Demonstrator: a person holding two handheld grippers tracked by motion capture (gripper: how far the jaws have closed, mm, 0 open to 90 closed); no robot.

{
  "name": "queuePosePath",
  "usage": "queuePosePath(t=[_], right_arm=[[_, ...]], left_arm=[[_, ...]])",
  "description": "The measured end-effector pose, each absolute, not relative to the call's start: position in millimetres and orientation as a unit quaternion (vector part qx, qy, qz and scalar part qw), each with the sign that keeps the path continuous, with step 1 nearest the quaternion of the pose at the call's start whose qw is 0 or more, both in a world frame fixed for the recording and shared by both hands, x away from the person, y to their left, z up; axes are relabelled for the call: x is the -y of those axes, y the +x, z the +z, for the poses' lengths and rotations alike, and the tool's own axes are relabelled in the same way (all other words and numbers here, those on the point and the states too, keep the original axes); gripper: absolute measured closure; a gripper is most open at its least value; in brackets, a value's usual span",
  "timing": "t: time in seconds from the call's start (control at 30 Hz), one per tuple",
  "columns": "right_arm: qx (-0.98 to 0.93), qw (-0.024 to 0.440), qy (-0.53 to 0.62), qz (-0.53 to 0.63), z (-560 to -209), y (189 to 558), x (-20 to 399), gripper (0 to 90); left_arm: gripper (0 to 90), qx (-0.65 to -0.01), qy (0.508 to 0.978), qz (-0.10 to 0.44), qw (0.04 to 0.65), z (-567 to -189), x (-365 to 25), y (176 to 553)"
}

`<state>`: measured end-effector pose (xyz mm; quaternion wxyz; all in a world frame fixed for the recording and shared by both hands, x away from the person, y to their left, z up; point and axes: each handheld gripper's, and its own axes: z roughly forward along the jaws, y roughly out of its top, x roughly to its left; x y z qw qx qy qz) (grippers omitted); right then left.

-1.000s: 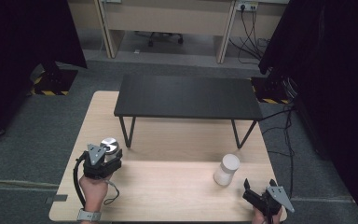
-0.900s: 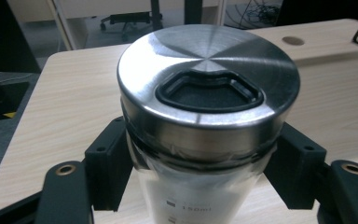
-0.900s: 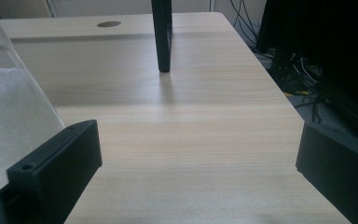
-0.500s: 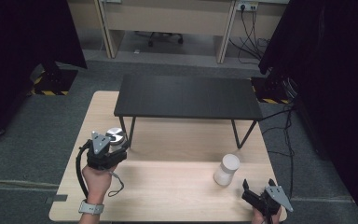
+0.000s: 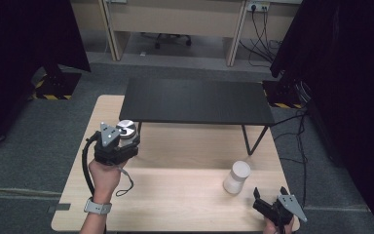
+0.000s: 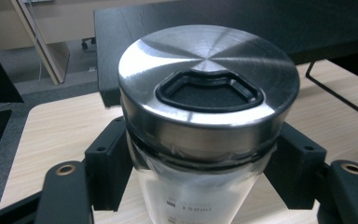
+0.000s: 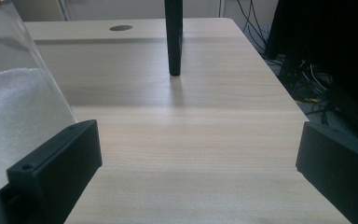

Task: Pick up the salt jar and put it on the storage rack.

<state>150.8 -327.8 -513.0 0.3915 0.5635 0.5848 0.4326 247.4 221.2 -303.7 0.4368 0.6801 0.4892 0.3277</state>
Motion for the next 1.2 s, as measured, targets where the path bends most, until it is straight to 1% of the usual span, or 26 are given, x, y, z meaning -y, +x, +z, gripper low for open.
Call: queuePosePath(t=[0.17, 0.63, 1.2], right_arm=[[-0.588, 0.395, 0.559, 0.431, -513, 151, 327, 0.3], [-0.590, 0.394, 0.555, 0.435, -514, 150, 329, 0.3], [-0.598, 0.398, 0.551, 0.425, -513, 152, 326, 0.3]], left_arm=[[31.0, -0.495, 0.679, 0.307, 0.447, -290, -222, 253], [31.0, -0.479, 0.680, 0.330, 0.447, -260, -205, 267], [31.0, -0.473, 0.674, 0.335, 0.457, -254, -203, 297]])
